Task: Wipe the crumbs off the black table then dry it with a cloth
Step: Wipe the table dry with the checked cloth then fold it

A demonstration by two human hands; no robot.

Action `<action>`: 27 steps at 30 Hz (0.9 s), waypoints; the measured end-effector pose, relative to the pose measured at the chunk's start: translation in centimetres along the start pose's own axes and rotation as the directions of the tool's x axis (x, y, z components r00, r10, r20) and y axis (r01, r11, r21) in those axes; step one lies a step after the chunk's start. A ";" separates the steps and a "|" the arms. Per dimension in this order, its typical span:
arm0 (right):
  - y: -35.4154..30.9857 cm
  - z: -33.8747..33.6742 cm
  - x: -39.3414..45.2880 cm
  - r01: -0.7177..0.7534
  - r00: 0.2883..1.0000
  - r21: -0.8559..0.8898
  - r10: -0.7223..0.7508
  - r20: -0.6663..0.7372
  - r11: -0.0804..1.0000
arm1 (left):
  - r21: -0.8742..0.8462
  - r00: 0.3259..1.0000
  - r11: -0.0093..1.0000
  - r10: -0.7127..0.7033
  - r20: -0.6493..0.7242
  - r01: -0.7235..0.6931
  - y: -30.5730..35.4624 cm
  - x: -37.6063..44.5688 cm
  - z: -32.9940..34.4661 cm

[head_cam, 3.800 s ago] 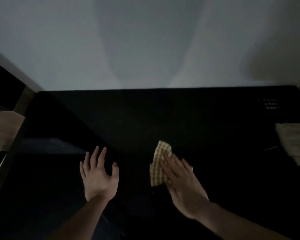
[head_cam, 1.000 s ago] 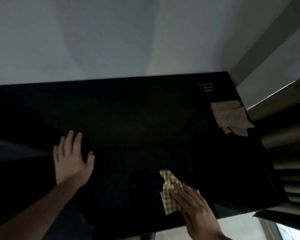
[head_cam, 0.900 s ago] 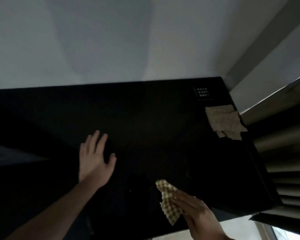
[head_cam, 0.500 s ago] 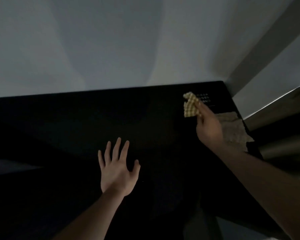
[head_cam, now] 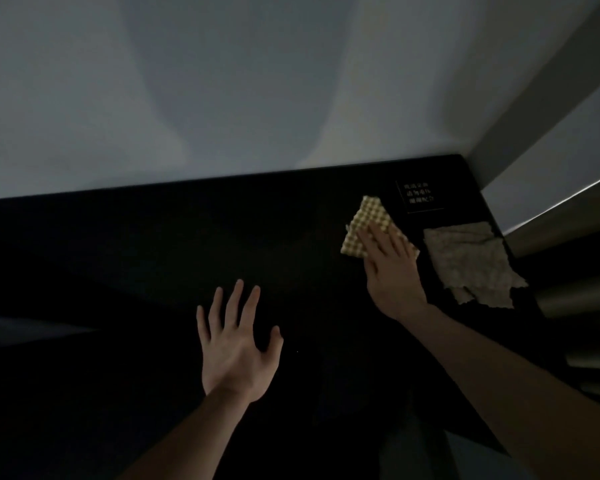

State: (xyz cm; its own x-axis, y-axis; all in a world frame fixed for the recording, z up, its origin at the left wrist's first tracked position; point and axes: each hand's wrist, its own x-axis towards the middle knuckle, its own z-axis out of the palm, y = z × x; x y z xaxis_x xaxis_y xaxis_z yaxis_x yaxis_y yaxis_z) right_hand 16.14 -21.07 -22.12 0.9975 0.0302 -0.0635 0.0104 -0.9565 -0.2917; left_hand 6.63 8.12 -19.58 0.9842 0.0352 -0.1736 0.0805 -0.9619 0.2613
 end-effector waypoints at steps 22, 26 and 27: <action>-1.4 -0.7 -10.4 -0.019 0.984 0.042 0.011 0.176 0.999 | -0.044 0.998 0.999 -0.024 -0.063 0.021 0.3 -0.6 -0.1; -1.1 0.3 -14.5 0.028 0.993 0.036 -0.032 0.118 0.999 | -0.031 0.997 0.999 -0.024 -0.068 0.022 0.4 -0.6 0.1; -0.8 0.3 -16.3 0.032 0.992 0.050 -0.037 0.118 0.998 | -0.023 0.997 0.999 -0.026 -0.067 0.025 0.4 -0.6 0.1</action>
State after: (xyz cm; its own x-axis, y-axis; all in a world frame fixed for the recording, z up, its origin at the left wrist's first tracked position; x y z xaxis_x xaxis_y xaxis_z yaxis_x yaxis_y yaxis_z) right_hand -0.11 -20.75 -21.16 0.9812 0.0999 -0.1649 0.0384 -0.9393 -0.3408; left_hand 6.05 7.74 -19.45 0.9901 0.0787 -0.1161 0.1085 -0.9542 0.2788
